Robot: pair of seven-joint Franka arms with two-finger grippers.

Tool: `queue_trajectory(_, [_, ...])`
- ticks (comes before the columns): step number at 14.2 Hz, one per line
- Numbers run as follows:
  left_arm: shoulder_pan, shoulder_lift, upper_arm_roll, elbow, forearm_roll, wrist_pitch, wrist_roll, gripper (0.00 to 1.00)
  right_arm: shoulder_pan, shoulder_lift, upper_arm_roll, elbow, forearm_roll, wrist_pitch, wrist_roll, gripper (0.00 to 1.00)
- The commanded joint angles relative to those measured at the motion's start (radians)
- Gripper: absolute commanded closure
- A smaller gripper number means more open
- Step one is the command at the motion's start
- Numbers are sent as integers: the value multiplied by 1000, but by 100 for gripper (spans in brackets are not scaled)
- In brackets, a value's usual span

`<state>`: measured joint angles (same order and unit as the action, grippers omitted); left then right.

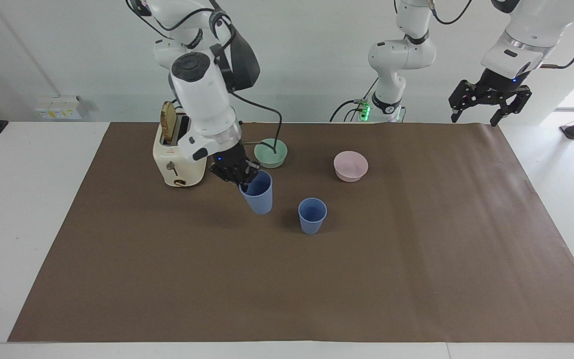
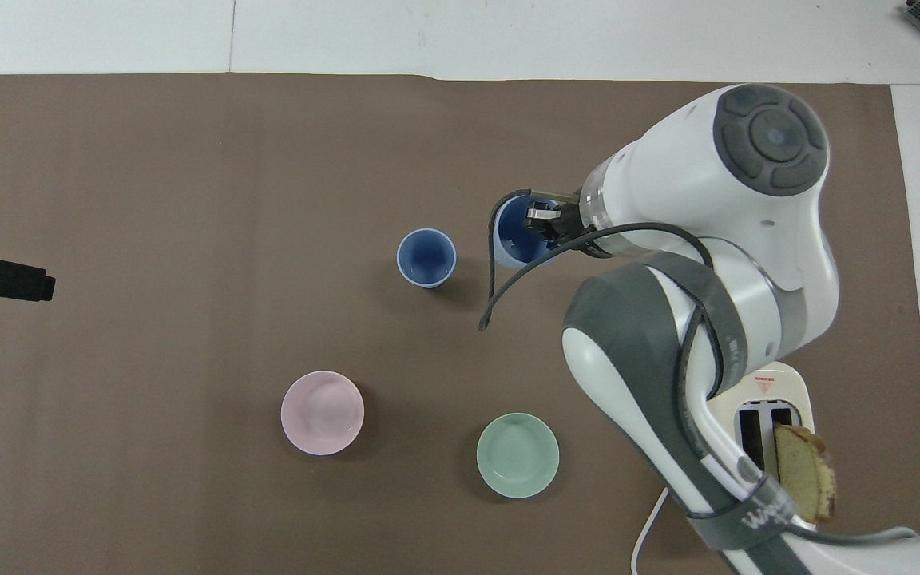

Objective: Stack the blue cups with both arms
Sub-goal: 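Lift the blue cup with the right gripper over the first cup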

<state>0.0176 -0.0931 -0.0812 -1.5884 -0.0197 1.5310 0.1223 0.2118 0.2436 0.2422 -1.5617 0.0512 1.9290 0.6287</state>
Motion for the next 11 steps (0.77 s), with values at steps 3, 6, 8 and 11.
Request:
queue_trajectory(3, [12, -19, -6, -18, -13, -2, 3, 0, 61, 22, 0, 47, -19, 2, 25, 100])
queue_trajectory(6, [12, -19, -6, -18, -13, -2, 2, 0, 84, 55, 0, 86, -19, 22, 28, 100])
queue_trajectory(8, [12, -19, -6, -18, -13, -2, 0, 0, 145, 98, -7, 107, -48, 28, 77, 100])
queue_trajectory(11, [12, -19, -6, -18, -13, -2, 0, 0, 150, 121, -3, 107, -80, 30, 89, 100])
